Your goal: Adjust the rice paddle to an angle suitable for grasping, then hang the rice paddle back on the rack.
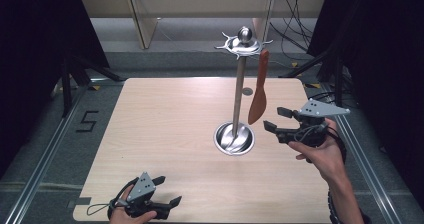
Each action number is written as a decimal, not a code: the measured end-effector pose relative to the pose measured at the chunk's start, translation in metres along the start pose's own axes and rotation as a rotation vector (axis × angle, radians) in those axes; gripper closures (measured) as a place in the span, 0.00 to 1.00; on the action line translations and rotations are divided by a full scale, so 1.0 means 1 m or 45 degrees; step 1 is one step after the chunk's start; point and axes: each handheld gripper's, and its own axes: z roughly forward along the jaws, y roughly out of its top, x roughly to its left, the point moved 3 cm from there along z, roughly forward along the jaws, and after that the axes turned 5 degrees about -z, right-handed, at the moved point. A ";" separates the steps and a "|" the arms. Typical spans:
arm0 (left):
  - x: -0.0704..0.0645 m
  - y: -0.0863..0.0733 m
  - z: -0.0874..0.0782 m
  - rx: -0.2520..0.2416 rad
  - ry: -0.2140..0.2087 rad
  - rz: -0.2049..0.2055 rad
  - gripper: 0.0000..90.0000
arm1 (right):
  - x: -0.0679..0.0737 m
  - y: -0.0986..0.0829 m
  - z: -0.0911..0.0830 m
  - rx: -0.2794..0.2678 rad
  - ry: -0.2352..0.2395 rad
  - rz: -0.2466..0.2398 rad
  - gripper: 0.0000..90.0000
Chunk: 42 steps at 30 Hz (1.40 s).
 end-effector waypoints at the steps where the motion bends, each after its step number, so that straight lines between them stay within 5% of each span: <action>1: 0.000 0.000 0.000 -0.002 -0.001 -0.002 0.16 | -0.001 -0.002 0.001 -0.005 0.002 -0.028 0.35; 5: 0.000 0.000 0.000 -0.007 -0.002 -0.006 0.16 | -0.001 -0.010 0.000 0.054 0.010 0.003 0.35; 8: 0.000 0.000 -0.001 0.002 0.007 0.002 0.16 | -0.004 -0.013 0.001 0.074 0.024 -0.031 0.35; 10: 0.000 0.000 0.000 0.004 0.007 0.004 0.16 | -0.003 -0.017 0.001 0.102 0.035 0.016 0.34; 11: 0.000 0.000 0.000 0.004 0.007 0.005 0.16 | -0.005 -0.018 0.001 0.088 0.033 -0.021 0.34; 15: -0.002 -0.001 0.000 0.002 0.003 -0.016 0.16 | -0.004 -0.022 0.001 0.089 0.012 0.012 0.34; 20: -0.001 -0.001 -0.001 0.010 0.010 0.026 0.16 | -0.005 -0.029 0.002 0.104 0.010 -0.003 0.34; 22: -0.003 -0.001 -0.001 -0.004 0.010 -0.012 0.16 | -0.005 -0.032 0.001 0.147 0.021 -0.006 0.34; 35: 0.001 -0.001 -0.002 0.019 0.021 0.059 0.16 | 0.001 -0.046 0.003 0.215 0.038 0.016 0.33; 42: -0.002 -0.002 -0.002 0.011 0.020 0.005 0.16 | 0.003 -0.051 0.002 0.218 0.038 -0.003 0.32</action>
